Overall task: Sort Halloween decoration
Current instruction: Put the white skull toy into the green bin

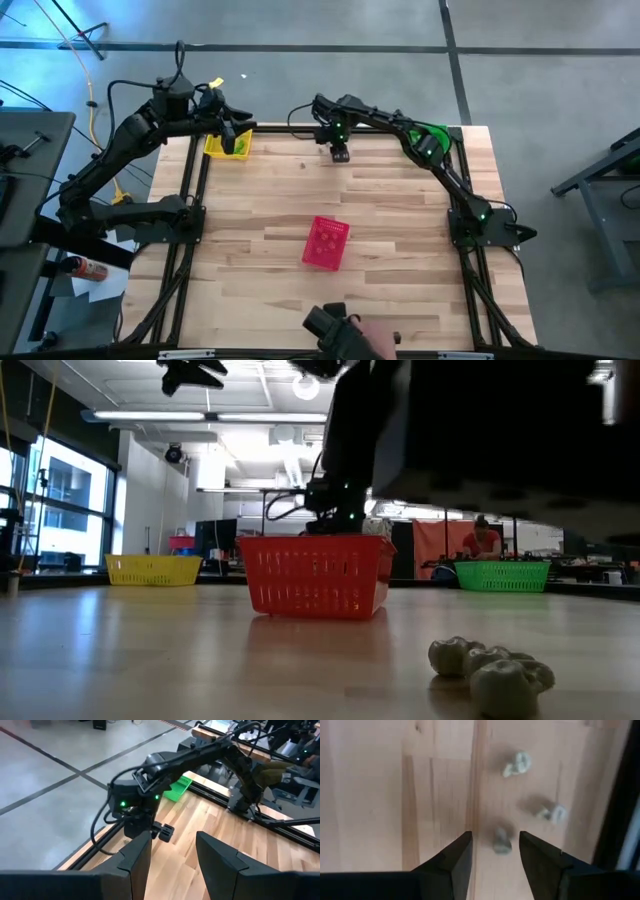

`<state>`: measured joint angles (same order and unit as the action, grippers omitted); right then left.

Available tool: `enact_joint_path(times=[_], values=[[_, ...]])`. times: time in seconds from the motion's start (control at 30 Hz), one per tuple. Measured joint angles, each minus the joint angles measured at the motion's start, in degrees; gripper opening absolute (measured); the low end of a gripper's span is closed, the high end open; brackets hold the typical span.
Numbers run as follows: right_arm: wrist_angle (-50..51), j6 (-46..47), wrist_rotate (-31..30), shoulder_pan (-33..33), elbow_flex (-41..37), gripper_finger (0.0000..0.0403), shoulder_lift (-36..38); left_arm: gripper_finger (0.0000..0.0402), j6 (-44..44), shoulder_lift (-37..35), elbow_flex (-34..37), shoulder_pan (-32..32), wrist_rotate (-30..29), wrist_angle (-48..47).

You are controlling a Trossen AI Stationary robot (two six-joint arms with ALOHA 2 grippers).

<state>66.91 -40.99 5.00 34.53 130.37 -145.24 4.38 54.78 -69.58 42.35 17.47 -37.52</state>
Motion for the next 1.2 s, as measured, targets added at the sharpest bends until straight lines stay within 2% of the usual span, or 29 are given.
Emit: enact_joint_path(times=[0.23,0.6,0.9,1.2], values=[[-0.7,-0.1,-0.6,-0.1,0.0,0.015,-0.3,0.0147,0.0,0.0,0.0,0.0,0.0,-0.3],[1.0,0.9,-1.0,-0.1,0.0,0.0088,-0.3,0.0147,0.0,0.0,0.0,0.0,0.0,-0.4],[1.0,3.3,-0.9,-0.1,0.0,0.0085,-0.3,0.0147,0.0,0.0,0.0,0.0,0.1,-0.4],[0.8,13.4,-0.2,-0.1,0.0,0.0084,-0.3,0.0147,-0.2,0.0,0.0,0.0,0.1,-0.4]])
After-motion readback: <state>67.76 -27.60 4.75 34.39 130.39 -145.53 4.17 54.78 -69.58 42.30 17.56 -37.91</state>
